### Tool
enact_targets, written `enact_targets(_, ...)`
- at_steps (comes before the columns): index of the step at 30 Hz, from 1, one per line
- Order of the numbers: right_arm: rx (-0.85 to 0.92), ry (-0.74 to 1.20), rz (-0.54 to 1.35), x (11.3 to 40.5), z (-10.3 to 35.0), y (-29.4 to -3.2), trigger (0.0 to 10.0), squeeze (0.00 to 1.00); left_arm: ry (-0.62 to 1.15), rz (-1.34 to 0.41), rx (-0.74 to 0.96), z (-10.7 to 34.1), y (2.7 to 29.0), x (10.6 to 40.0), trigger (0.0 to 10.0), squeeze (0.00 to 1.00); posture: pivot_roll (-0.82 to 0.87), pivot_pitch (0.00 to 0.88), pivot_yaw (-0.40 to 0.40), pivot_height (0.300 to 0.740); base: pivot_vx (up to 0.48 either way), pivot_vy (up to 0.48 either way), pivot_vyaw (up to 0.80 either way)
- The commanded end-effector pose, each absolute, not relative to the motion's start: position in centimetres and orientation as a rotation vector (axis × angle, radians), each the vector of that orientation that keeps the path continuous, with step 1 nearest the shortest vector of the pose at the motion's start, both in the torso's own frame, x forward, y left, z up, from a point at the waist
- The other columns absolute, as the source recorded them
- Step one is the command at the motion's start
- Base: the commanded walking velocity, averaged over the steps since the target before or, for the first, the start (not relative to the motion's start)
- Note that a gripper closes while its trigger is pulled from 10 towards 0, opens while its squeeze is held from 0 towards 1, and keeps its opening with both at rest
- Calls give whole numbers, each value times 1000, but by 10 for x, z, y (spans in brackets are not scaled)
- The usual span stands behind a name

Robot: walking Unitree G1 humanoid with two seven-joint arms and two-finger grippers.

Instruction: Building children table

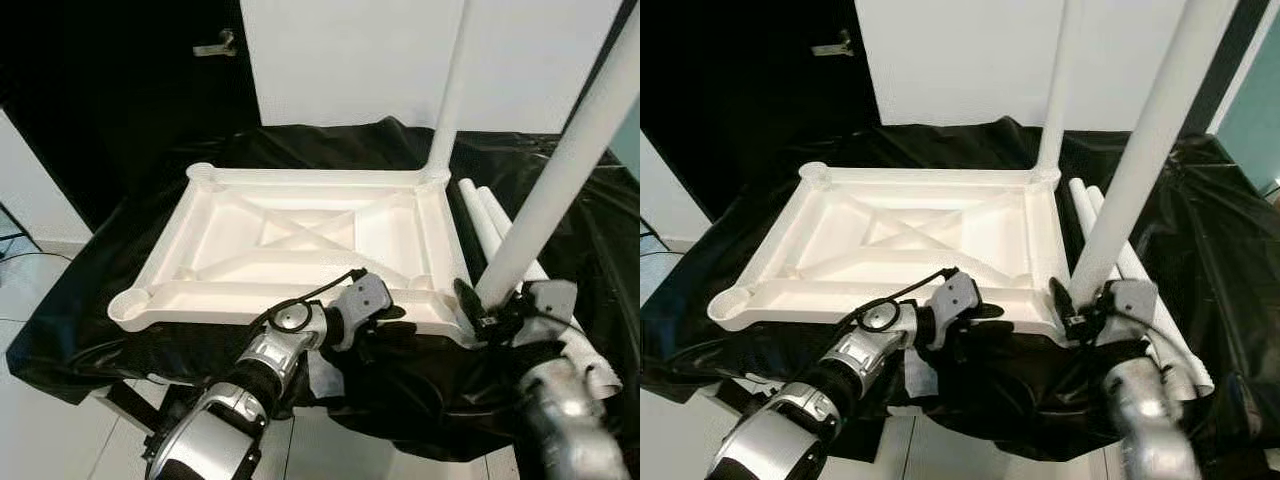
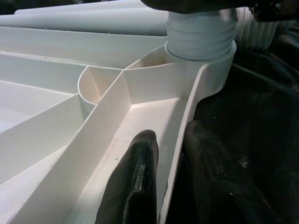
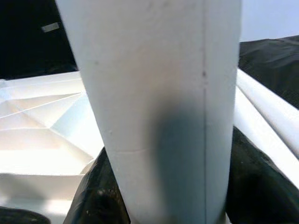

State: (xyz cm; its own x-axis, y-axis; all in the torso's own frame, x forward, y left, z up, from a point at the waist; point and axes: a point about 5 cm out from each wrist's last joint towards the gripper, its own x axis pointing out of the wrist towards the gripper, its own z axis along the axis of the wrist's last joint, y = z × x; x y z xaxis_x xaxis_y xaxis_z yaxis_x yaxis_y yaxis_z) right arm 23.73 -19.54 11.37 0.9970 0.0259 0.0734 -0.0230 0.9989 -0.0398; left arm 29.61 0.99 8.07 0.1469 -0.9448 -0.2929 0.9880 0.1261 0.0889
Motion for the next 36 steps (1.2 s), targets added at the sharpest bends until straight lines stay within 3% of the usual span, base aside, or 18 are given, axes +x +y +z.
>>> enact_targets(1,-53,-4,-110,236,99,-197,0,0,371,-1489,284,45,14,273,10000,0,-130,0,19,740,0,0,0)
enact_targets(7,-48,-32,-237,244,102,-193,0,0,374,-1495,283,44,12,272,10000,0,-129,0,19,740,0,0,0)
enact_targets(16,-54,-58,-259,250,99,-180,0,0,371,-1499,275,45,9,271,10000,0,-126,5,19,740,0,0,0)
enact_targets(17,-63,-55,-245,251,99,-179,1843,0,372,-1497,273,44,9,271,10000,0,-126,5,19,740,0,0,0)
enact_targets(18,-76,-48,-230,251,99,-179,10000,0,374,-1496,272,43,10,270,10000,0,-129,4,18,740,0,0,0)
enact_targets(19,-88,-45,-226,252,99,-179,10000,0,376,-1494,272,43,10,270,10000,0,-132,4,18,740,0,0,0)
enact_targets(20,-94,-41,-218,252,98,-179,10000,773,377,-1494,272,43,10,270,10000,0,-132,4,17,740,0,0,0)
enact_targets(21,-93,-34,-197,252,97,-179,10000,1000,377,-1492,272,43,10,271,10000,0,-135,2,16,740,0,0,0)
enact_targets(27,-81,-22,-45,250,95,-176,10000,1000,372,-1488,270,44,9,272,10000,0,-136,3,15,740,0,0,0)
enact_targets(28,-118,-45,43,249,99,-173,10000,0,372,-1486,270,45,9,272,10000,0,-140,2,16,740,0,0,0)
enact_targets(32,-185,-73,142,246,105,-172,10000,0,372,-1486,270,44,9,272,10000,0,-144,3,17,740,0,0,0)
enact_targets(36,-219,-41,190,251,111,-202,10000,0,376,-1491,274,43,10,271,10000,0,-152,1,22,740,0,0,0)
